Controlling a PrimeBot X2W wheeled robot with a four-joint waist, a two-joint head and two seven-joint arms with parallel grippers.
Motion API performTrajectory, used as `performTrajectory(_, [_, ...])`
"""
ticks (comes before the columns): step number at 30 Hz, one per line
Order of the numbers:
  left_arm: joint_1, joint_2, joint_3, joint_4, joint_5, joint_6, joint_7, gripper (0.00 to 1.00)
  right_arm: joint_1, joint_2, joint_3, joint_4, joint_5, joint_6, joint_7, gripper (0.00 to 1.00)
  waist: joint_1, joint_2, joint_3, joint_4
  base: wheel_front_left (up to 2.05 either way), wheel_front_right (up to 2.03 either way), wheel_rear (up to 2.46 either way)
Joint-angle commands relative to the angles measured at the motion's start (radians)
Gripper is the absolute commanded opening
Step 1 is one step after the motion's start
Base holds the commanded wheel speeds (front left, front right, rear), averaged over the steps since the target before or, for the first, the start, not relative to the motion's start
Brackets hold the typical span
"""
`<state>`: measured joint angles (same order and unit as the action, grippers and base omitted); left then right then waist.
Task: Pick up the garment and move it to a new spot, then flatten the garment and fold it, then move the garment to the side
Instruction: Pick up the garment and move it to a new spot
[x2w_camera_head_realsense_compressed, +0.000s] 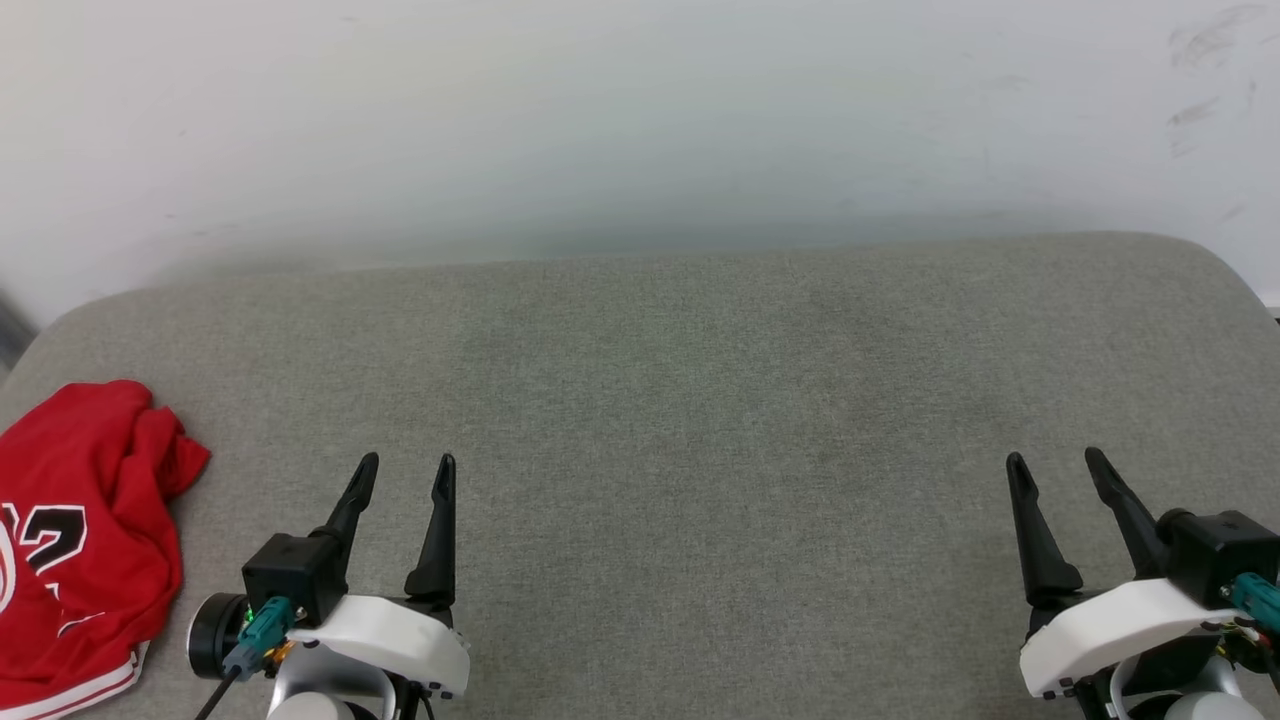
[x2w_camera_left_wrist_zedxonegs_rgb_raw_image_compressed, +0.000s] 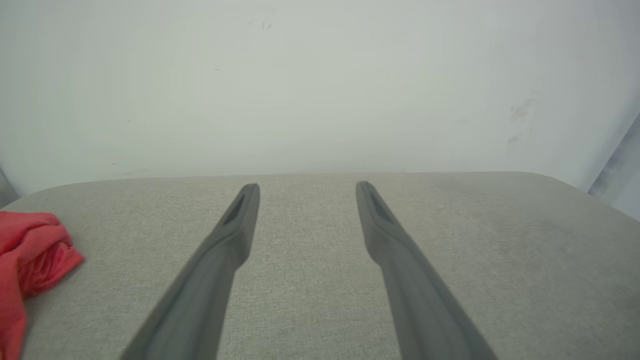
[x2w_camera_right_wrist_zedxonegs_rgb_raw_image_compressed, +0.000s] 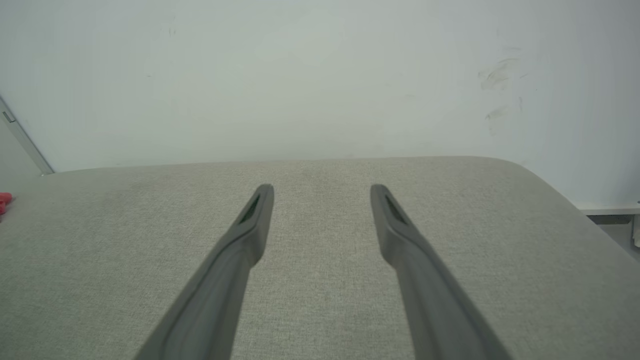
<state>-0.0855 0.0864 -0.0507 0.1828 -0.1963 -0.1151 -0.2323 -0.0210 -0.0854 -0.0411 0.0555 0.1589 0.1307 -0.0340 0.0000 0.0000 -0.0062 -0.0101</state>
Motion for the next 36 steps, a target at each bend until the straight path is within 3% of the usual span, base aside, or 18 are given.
performTrajectory(1, [0.002,-0.004,0.007,0.010,0.019,-0.002,-0.012,1.00,0.003,0.005,-0.002,-0.007,-0.021,0.000,-0.001,1.00,0.0000,0.0000,-0.001,0.000,0.00,0.00,0.00])
performTrajectory(16, [-0.018,-0.019,0.028,0.079,0.059,-0.005,-0.035,1.00,0.007,0.015,-0.010,-0.007,-0.098,0.000,-0.010,1.00,0.0000,0.0000,-0.006,0.000,0.00,0.00,0.00])
performTrajectory(22, [-0.024,-0.025,0.052,0.090,0.026,-0.006,-0.035,1.00,0.008,0.021,-0.018,-0.010,-0.068,0.000,-0.005,1.00,0.0000,0.0000,-0.007,0.010,0.00,0.00,0.00])
performTrajectory(28, [-0.037,-0.028,0.073,0.093,0.020,-0.002,-0.034,1.00,0.004,0.027,-0.008,-0.021,-0.056,0.000,-0.004,1.00,0.0000,0.0000,0.000,0.053,0.00,0.00,0.00])
performTrajectory(36, [-0.040,-0.028,0.103,0.081,0.042,0.010,-0.033,1.00,-0.009,0.032,0.029,-0.047,-0.046,0.000,0.004,1.00,0.0000,0.0000,0.013,0.161,0.00,0.00,0.00])
